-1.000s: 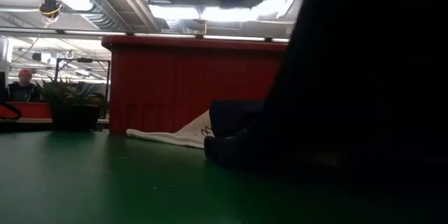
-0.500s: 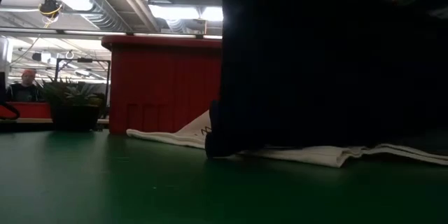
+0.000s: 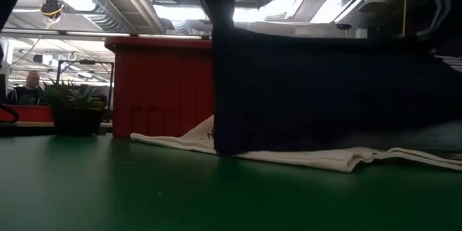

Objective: Fold laundry
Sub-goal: Fold the dark blue boxer

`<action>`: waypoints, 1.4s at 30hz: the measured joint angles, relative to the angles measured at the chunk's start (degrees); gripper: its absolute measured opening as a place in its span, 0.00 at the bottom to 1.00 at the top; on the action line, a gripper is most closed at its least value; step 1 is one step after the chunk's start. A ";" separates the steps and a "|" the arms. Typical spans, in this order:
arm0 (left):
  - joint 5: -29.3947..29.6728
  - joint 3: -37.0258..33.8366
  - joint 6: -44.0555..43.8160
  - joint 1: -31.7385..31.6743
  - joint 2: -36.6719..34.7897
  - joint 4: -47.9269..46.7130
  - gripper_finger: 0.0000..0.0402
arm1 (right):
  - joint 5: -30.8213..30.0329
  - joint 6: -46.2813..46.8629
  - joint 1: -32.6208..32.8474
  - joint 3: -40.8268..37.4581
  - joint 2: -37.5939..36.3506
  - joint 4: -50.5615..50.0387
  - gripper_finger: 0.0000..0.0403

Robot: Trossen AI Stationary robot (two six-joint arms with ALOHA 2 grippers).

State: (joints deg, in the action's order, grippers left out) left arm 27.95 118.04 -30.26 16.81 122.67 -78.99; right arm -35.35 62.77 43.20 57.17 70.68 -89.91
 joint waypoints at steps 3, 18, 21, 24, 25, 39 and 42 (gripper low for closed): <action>0.44 0.00 0.86 -2.21 0.00 0.12 0.00 | 0.00 -0.19 -3.76 -2.77 -2.34 -0.10 0.03; -2.02 -11.10 0.89 -9.21 0.07 7.05 0.01 | -0.24 -0.28 -10.23 -9.72 -4.29 1.64 0.04; -2.10 -12.45 0.91 -9.74 0.07 7.53 0.01 | -0.27 -0.27 -10.24 -10.04 -4.24 1.82 0.04; -1.91 -12.83 0.87 -10.30 0.07 8.75 0.01 | -1.50 -0.30 -10.23 -10.04 -4.24 1.84 0.04; -1.95 -12.87 0.87 -10.50 0.07 8.87 0.01 | -2.05 -0.30 -10.23 -10.04 -4.24 1.84 0.04; -0.18 -12.90 0.76 -12.67 0.07 12.25 0.09 | -3.06 -2.78 -10.23 -10.04 -4.22 1.84 0.04; 0.04 -12.92 0.56 -13.04 0.07 12.17 0.16 | -3.06 -3.27 -10.23 -10.04 -4.22 1.78 0.07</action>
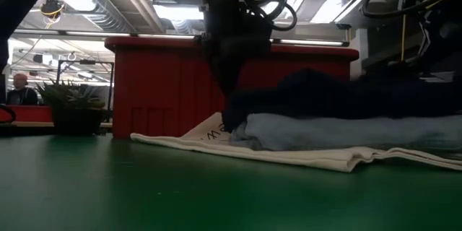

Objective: Fold laundry
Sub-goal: Fold the dark blue boxer

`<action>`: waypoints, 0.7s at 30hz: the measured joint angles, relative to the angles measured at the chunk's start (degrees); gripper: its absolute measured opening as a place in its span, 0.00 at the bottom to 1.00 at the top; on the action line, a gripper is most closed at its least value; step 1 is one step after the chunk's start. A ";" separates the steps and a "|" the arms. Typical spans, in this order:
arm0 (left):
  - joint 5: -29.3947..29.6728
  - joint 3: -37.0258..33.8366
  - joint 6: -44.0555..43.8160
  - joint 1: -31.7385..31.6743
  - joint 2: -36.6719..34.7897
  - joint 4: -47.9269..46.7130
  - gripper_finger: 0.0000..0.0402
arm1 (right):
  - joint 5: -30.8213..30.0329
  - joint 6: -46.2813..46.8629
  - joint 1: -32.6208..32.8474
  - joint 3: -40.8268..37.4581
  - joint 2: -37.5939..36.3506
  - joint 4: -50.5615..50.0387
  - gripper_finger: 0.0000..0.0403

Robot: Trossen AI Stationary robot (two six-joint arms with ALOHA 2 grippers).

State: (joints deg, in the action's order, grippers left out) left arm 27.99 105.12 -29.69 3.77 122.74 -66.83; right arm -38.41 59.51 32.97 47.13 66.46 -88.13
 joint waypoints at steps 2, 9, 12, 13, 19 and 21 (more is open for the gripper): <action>0.02 0.00 -1.53 -0.28 0.00 0.00 0.21 | -0.02 0.00 0.00 0.00 0.00 0.02 0.12; 0.01 0.00 -4.28 -0.94 0.00 0.17 0.32 | -2.50 0.02 0.00 0.00 0.00 -0.23 0.38; -1.14 0.00 -4.13 -0.94 -0.08 0.24 0.32 | -3.17 0.00 -0.02 0.00 0.00 -1.00 0.46; -2.27 0.00 -3.33 -0.94 -0.34 0.31 0.32 | -3.17 0.00 -0.02 0.00 0.00 -1.25 0.48; -11.72 0.00 4.08 -0.92 -0.87 6.94 0.26 | -3.07 0.07 0.00 0.00 0.00 -1.43 0.53; -13.80 0.00 6.49 -0.90 -0.87 10.55 0.25 | -3.04 0.07 -0.02 0.00 0.00 -1.35 0.53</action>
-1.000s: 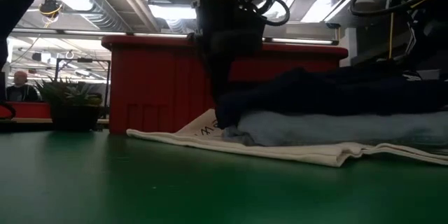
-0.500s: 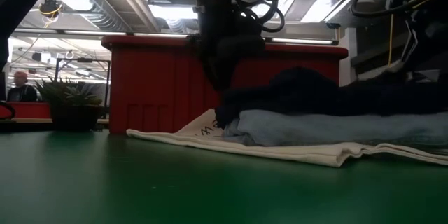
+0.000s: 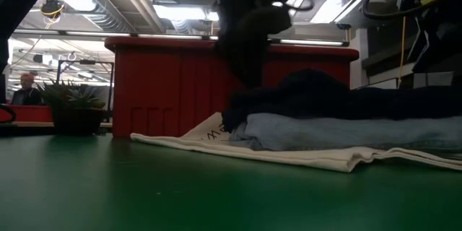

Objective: Fold laundry
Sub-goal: Fold the dark blue boxer

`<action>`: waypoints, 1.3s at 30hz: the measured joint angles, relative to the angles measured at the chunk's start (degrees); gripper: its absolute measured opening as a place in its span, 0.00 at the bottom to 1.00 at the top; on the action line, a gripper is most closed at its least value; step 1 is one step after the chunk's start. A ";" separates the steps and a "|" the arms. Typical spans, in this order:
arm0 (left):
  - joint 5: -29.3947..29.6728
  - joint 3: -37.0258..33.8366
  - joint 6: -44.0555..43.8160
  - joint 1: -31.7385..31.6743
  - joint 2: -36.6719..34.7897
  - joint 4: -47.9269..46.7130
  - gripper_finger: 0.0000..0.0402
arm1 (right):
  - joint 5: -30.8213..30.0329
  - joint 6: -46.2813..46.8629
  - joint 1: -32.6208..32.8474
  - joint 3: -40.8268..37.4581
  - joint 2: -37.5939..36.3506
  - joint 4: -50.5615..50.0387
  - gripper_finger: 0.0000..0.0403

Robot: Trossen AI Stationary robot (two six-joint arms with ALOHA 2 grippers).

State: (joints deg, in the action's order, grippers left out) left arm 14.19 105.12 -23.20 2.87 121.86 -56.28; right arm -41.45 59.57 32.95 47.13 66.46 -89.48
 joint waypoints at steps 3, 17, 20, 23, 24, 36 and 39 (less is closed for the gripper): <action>-0.36 0.00 2.57 -0.02 0.00 4.92 0.23 | 0.04 -0.02 0.02 0.00 0.00 0.50 0.52; -0.10 -1.85 3.41 -1.35 1.63 14.99 0.15 | 1.25 -12.29 -0.09 0.02 0.07 12.04 0.52; 0.09 -3.61 3.37 -2.12 1.60 16.33 0.12 | 1.49 -13.20 -1.26 -0.28 0.07 12.19 0.52; 0.11 -5.24 2.91 -2.90 1.63 17.43 0.10 | 2.37 -13.39 -3.38 -1.82 0.07 12.34 0.52; 0.10 -6.03 2.72 -3.21 1.59 18.28 0.09 | 2.87 -13.59 -4.27 -2.54 0.07 12.86 0.52; 1.90 -8.00 -4.86 -5.86 1.43 20.64 0.01 | 10.00 -19.58 -11.87 -8.63 0.07 19.35 0.52; 3.23 -8.00 -7.54 -5.88 1.40 21.39 0.00 | 10.07 -19.59 -12.50 -8.63 0.07 19.41 0.52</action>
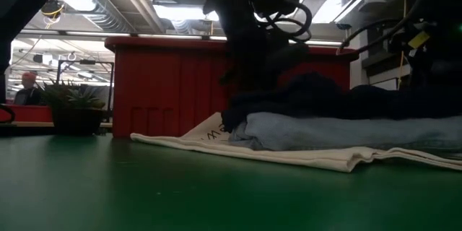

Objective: Fold laundry
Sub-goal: Fold the dark blue boxer

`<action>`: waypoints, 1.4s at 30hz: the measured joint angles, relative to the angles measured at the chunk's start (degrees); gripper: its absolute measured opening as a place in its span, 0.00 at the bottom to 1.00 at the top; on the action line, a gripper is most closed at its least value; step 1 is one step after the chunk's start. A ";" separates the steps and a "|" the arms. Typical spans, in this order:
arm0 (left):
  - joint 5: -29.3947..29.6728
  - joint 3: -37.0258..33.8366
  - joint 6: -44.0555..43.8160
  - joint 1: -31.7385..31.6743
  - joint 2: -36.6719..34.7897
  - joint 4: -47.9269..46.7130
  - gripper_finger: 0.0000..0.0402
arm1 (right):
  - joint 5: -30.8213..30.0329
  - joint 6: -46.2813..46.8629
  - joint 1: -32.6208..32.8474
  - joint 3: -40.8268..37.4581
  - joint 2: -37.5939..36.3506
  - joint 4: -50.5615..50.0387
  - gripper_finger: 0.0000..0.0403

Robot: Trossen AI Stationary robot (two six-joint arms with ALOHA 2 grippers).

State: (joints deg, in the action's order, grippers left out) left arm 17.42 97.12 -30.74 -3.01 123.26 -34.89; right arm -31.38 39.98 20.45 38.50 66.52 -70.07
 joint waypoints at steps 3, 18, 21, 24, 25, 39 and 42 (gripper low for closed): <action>0.79 0.00 -0.68 0.02 0.00 0.06 0.01 | -0.01 -0.01 0.13 0.00 0.00 0.05 0.52; 1.77 0.00 -0.69 0.39 -1.53 -0.34 0.01 | 0.13 -0.08 0.13 0.02 0.00 0.02 0.52; 4.74 0.00 -0.73 0.18 -1.53 -0.34 0.01 | 0.14 -0.08 0.13 0.02 0.00 0.03 0.52; 9.24 0.00 -0.91 0.22 -1.53 0.03 0.01 | 0.12 -0.08 0.13 0.02 0.00 0.03 0.52; 10.19 0.00 -0.87 0.26 -1.53 -0.02 0.01 | 0.12 -0.08 0.13 0.04 0.00 0.03 0.52; 11.53 1.66 -0.44 1.82 -1.53 2.91 0.01 | 0.13 -0.08 0.13 0.04 0.00 0.03 0.52; 10.41 2.44 -0.48 2.13 -1.51 2.55 0.01 | 0.12 -0.08 0.13 0.04 0.00 0.02 0.52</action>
State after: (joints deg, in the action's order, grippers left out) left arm 27.83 99.56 -31.22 -0.87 121.75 -32.33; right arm -31.27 39.90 20.58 38.54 66.52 -70.04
